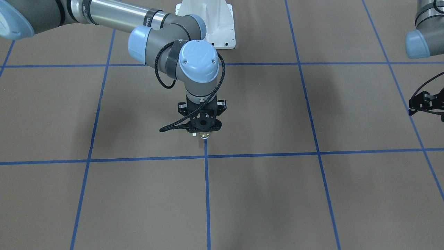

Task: Assemble PPR valve and pipe with both arms
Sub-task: 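Press the chrome fitting down into the valve socket with the right gripper, then open the right gripper and lift it away from the assembled valve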

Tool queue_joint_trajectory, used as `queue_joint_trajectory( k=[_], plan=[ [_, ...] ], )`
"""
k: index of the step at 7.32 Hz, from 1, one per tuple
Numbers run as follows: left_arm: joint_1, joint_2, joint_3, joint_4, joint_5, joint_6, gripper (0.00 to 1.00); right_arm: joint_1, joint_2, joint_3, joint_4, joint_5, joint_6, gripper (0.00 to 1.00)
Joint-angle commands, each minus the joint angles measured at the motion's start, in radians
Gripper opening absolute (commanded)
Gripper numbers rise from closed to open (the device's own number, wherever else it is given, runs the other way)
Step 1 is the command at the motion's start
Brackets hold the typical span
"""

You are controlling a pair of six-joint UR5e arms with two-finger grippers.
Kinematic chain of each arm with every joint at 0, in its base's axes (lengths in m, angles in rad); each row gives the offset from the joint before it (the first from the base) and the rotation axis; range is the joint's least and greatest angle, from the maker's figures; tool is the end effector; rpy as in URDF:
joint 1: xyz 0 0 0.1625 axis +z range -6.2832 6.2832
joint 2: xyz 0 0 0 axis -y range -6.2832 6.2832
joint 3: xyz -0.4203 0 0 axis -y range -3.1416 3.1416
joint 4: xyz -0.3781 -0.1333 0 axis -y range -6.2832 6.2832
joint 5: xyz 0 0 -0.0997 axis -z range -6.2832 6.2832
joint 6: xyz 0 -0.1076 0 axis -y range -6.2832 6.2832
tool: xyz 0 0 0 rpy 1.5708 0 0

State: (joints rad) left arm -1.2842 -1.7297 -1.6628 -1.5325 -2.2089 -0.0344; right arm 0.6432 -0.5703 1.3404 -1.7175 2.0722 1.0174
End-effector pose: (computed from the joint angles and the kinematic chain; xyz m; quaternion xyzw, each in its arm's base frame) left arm 0.0887 -0.5457 0.5471 0.0496 0.3240 0.1518 0.9325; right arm -0.5602 -0.5218 0.1446 -0.0278 -0.3785 -0.0346 0.9245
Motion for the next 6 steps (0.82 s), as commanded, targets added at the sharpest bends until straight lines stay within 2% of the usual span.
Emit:
queue_joint_trajectory(
  k=[1,2,3,4,5,6],
  plan=[
    [-0.004,0.001,0.0,0.0,0.0,0.004,1.0,0.041,0.004,0.096,-0.057,0.031,0.01,0.98],
    [-0.018,-0.001,-0.002,0.0,0.0,0.007,1.0,0.124,0.004,0.194,-0.223,0.13,0.007,0.98],
    [-0.044,0.005,-0.003,-0.001,-0.002,0.008,1.0,0.197,-0.032,0.335,-0.375,0.176,-0.006,0.99],
    [-0.072,0.005,-0.003,-0.002,-0.002,0.011,1.0,0.29,-0.159,0.493,-0.44,0.174,-0.084,0.99],
    [-0.087,0.005,0.0,0.002,-0.002,0.065,1.0,0.382,-0.35,0.623,-0.439,0.171,-0.27,0.99],
    [-0.108,0.007,0.0,0.009,-0.03,0.108,1.0,0.489,-0.484,0.643,-0.435,0.171,-0.533,0.99]
  ],
)
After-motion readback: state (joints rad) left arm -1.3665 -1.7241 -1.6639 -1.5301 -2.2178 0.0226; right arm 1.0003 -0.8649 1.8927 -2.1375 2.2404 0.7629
